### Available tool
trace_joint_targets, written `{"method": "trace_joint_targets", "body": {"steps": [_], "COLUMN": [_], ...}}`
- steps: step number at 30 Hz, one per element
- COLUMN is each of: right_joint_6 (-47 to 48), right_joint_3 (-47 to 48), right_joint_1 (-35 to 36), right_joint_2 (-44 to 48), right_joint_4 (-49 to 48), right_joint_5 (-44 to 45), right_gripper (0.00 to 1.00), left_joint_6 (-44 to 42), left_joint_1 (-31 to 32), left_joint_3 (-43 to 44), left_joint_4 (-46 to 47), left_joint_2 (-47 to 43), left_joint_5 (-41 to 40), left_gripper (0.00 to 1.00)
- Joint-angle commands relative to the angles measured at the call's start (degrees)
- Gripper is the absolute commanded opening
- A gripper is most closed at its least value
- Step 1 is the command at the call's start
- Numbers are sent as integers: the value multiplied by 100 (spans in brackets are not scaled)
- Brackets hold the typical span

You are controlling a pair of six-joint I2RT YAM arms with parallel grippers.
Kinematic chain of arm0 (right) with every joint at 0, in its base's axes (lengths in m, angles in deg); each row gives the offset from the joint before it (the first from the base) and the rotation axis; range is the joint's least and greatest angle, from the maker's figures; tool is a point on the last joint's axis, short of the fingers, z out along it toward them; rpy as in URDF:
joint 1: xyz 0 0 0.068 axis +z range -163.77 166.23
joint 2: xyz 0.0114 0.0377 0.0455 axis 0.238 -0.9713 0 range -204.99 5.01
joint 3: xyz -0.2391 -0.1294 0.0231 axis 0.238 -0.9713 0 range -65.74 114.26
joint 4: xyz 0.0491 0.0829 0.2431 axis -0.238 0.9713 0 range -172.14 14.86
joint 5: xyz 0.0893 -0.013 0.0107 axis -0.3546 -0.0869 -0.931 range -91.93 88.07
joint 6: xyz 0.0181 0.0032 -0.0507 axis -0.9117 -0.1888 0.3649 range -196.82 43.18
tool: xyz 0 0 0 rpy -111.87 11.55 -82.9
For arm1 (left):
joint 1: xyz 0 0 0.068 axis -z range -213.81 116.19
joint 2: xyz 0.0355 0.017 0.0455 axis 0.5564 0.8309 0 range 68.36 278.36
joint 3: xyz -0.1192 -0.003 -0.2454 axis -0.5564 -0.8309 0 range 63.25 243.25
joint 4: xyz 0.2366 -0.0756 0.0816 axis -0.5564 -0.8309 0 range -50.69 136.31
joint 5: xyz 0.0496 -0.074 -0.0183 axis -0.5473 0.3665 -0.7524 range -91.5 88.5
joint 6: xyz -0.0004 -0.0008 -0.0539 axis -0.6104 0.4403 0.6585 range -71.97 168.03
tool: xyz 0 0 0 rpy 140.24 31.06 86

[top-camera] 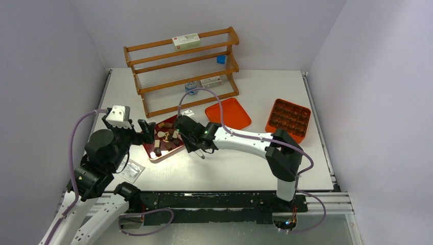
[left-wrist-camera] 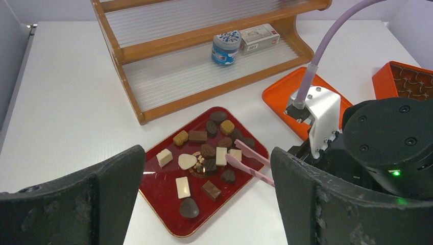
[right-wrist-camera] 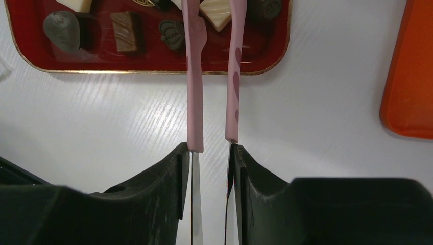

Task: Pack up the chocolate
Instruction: Pick up the fake chocolate from the plate.

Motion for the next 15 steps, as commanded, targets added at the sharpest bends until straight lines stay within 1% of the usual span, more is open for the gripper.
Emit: {"method": "trace_joint_targets", "body": {"steps": [1, 9, 15], "right_joint_6": [114, 85, 10], "right_joint_3": [148, -136, -174], "right_joint_1": [-37, -36, -93], "right_joint_2": [263, 647, 874], "right_joint_4": [-17, -50, 20], "right_joint_5": [52, -80, -226], "right_gripper": [34, 31, 31], "left_joint_6": [-84, -118, -124], "left_joint_1": [-33, -33, -33], "left_joint_3": [-31, -49, -60], "left_joint_4": [62, 76, 110], "left_joint_2": [-55, -29, -25], "left_joint_5": [-128, -120, -9], "left_gripper": [97, 97, 97]}}
